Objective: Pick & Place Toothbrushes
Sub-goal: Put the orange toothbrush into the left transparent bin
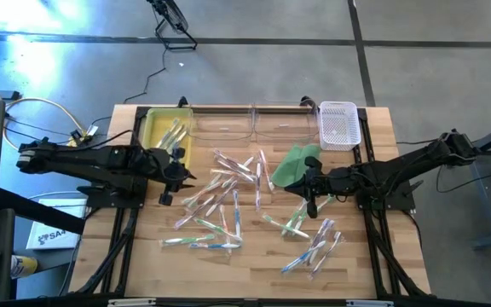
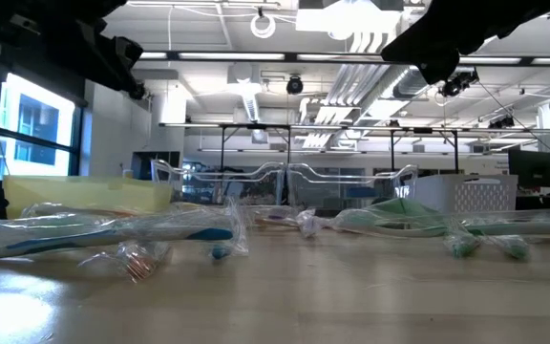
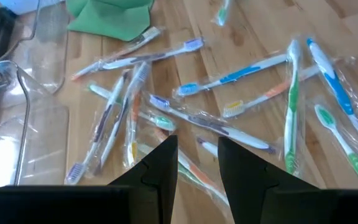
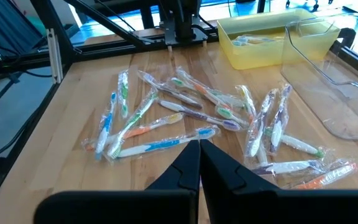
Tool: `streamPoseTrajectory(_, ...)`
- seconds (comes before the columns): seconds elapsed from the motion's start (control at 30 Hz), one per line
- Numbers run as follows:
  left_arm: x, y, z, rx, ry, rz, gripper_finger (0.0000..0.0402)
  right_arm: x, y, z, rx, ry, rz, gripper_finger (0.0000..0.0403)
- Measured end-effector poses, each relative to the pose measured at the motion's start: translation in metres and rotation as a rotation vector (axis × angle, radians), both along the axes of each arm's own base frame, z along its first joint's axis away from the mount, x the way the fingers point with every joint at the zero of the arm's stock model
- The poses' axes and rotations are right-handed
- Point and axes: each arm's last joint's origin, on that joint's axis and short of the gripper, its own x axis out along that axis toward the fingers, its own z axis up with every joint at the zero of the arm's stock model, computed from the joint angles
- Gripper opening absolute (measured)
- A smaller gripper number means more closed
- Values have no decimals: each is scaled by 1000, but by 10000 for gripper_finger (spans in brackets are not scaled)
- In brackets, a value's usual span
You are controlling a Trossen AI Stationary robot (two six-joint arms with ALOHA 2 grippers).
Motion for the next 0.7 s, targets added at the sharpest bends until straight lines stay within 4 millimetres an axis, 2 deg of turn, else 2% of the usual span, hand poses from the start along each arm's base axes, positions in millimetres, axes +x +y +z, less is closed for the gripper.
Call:
streamPoseTrajectory(0.43, 1, 0, -2, -21, 21, 19, 111, 0, -1, 1, -13, -9, -36, 3)
streamPoseTrajectory(0.7, 16, 0, -15, -14, 110, 24, 111, 0, -3, 1, -37, -15, -98, 3)
